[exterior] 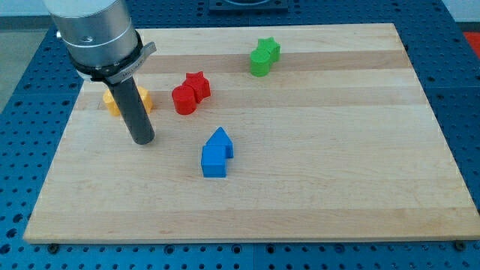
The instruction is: Point your arm at the bottom of yellow hexagon
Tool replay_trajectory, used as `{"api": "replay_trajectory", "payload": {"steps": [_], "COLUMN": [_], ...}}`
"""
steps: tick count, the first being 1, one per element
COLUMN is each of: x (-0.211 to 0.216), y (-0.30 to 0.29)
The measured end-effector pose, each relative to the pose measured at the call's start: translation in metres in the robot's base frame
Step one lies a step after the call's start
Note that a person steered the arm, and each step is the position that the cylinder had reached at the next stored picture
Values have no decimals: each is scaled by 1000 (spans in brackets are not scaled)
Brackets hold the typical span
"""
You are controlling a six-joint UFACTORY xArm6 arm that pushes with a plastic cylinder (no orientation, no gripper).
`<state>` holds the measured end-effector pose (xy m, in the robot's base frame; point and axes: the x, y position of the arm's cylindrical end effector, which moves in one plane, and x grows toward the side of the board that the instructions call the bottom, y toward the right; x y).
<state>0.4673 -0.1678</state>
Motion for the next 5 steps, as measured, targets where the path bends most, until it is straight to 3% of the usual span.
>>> {"api": "replay_trajectory", "payload": {"steps": [5], "x": [-31], "y": [-19]}}
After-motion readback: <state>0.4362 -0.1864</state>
